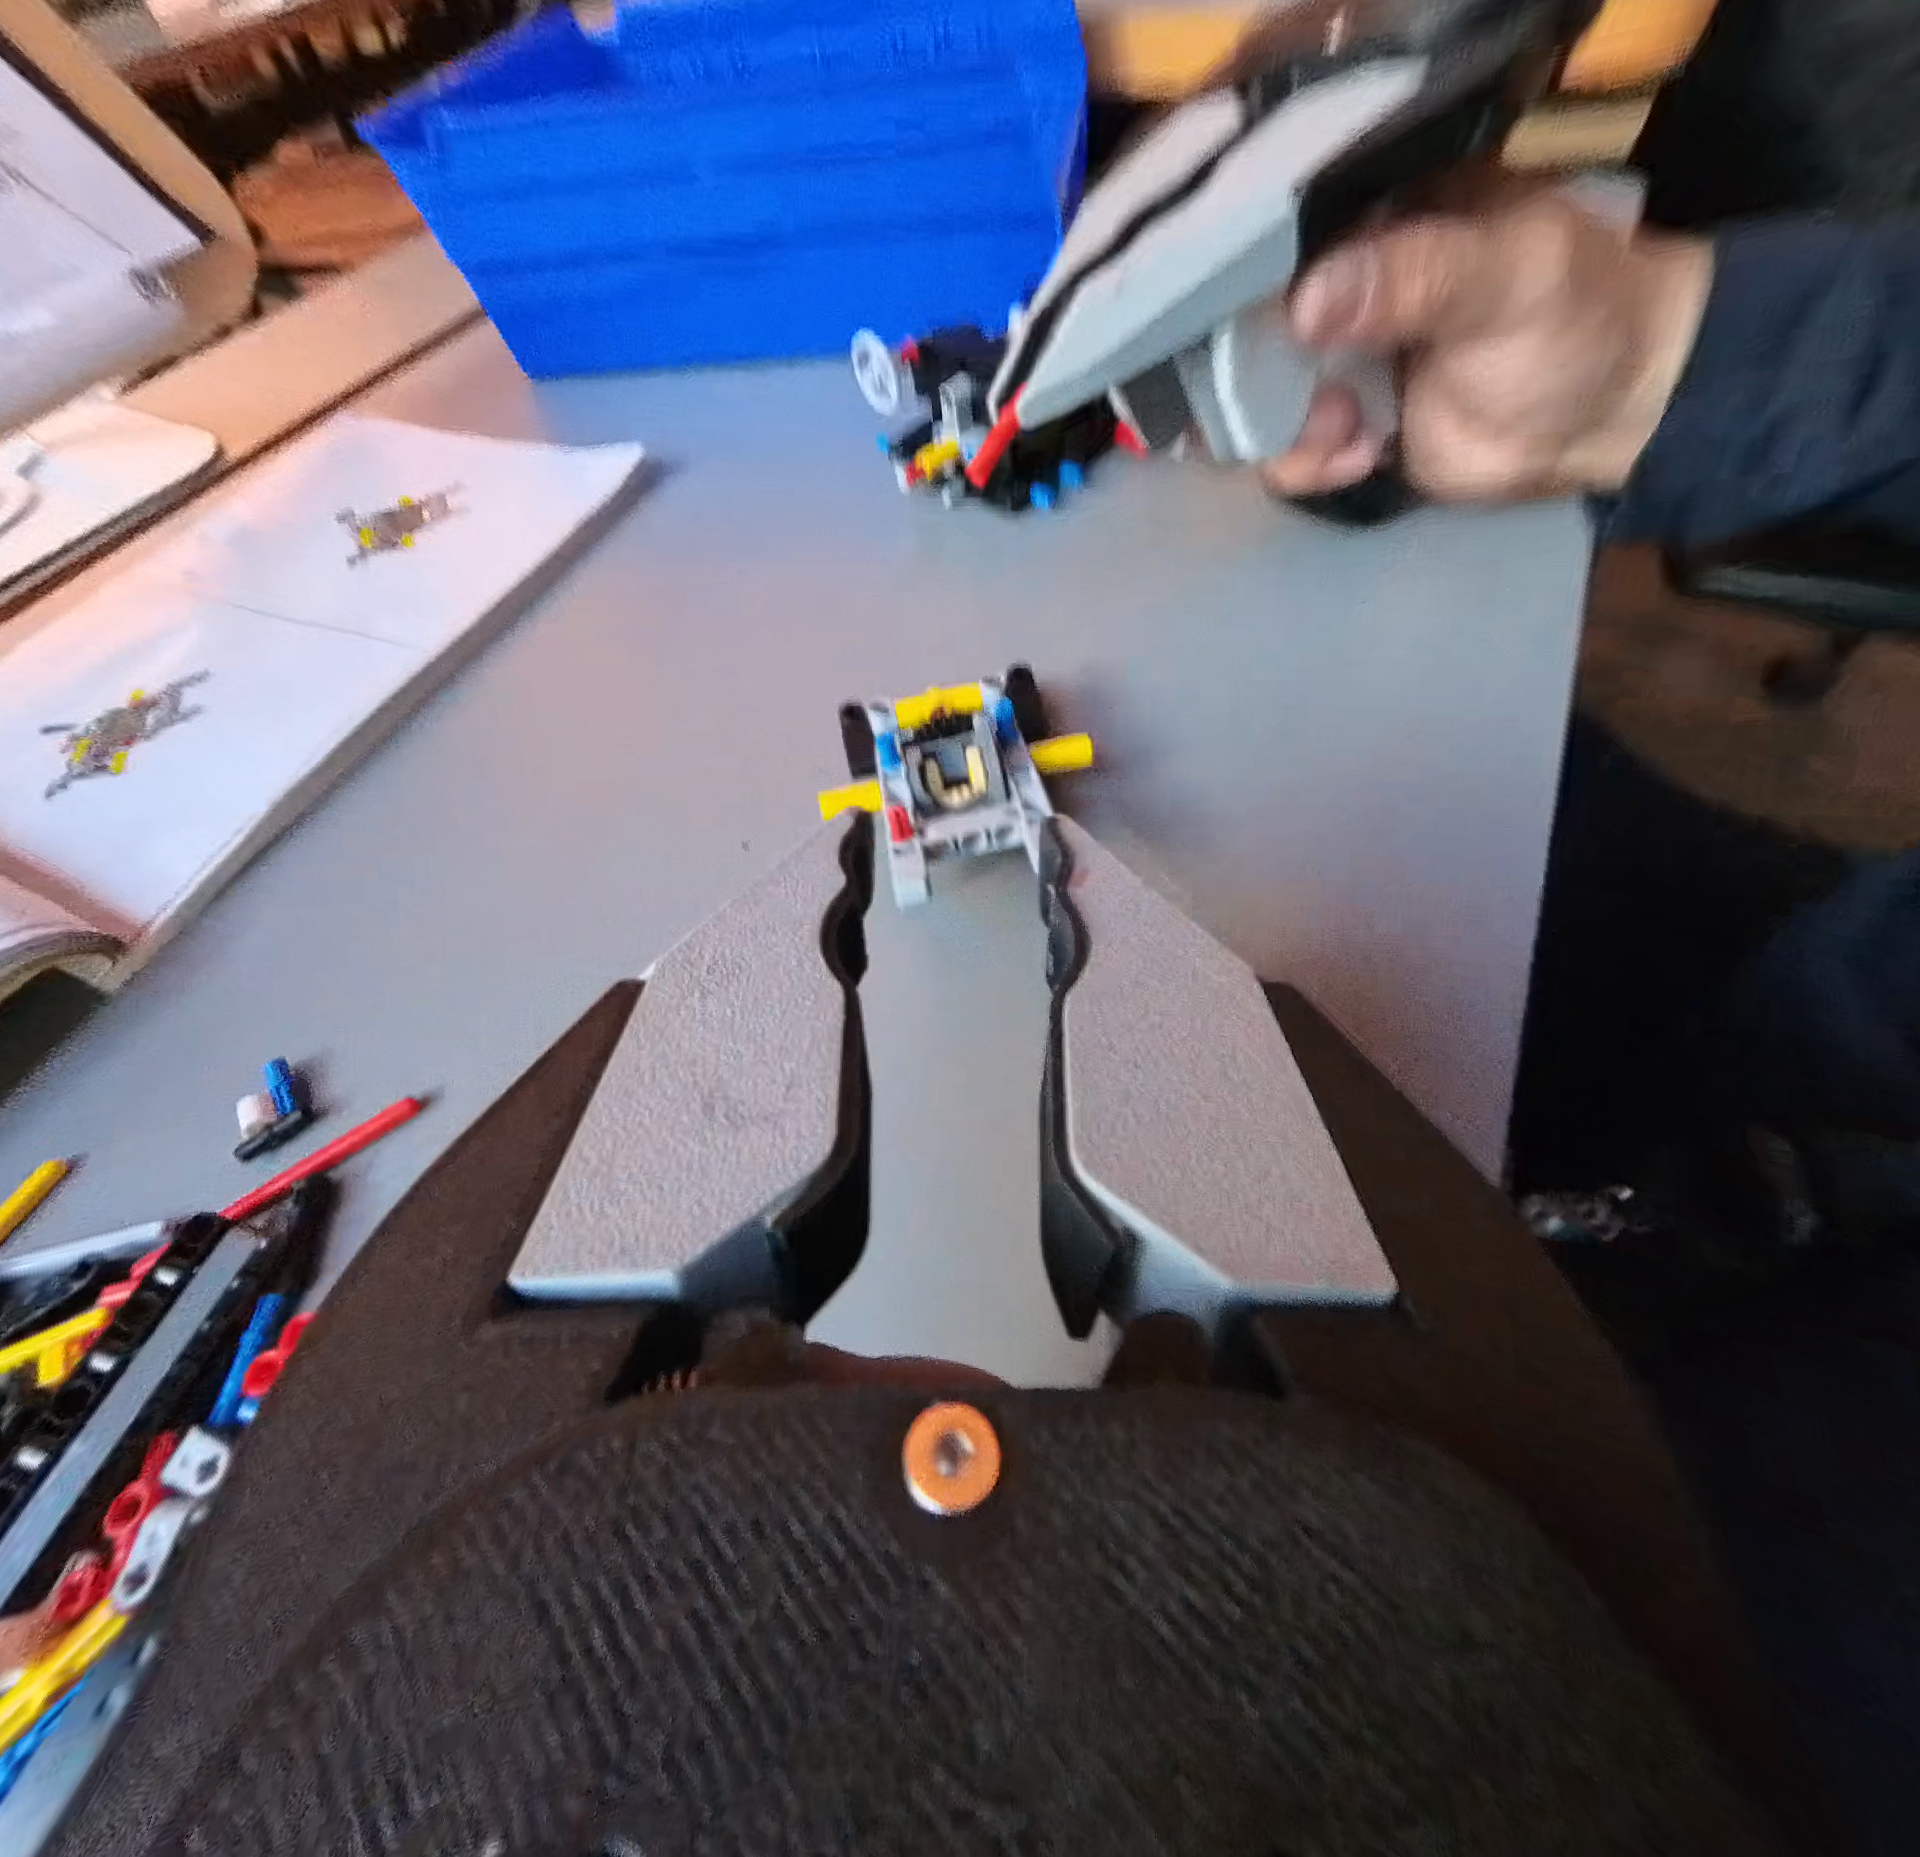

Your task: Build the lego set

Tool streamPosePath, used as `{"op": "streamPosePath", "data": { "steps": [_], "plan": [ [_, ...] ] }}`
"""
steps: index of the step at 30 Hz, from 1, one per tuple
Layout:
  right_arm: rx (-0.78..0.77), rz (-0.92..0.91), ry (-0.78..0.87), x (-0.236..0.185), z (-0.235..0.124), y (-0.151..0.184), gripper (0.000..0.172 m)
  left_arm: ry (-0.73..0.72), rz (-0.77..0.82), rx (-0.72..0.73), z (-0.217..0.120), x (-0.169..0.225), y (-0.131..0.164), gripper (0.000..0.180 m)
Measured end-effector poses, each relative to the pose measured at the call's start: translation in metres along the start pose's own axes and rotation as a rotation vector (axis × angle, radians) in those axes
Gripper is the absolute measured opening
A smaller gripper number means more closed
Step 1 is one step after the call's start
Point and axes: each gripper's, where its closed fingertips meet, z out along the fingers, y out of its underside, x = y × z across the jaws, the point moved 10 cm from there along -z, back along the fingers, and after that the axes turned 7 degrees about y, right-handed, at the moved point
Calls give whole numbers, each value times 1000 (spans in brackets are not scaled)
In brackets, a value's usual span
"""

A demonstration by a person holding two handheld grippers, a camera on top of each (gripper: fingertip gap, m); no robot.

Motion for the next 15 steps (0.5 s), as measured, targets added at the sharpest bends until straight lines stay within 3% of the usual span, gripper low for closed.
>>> {"op": "streamPosePath", "data": {
  "steps": [5, 9, 15],
  "plan": [
    [-228, -32, -85, -20, 18, -1, 1, 0, 44, -184, 16, 17, 4, 27],
    [-384, -124, -55, -26, 34, 5, 1, -14, 3, -212, 27, 15, 2, 26],
    [-480, -143, -78, -27, 44, 2, 1, 12, -40, -272, 42, 10, 0, 15]
  ]
}}
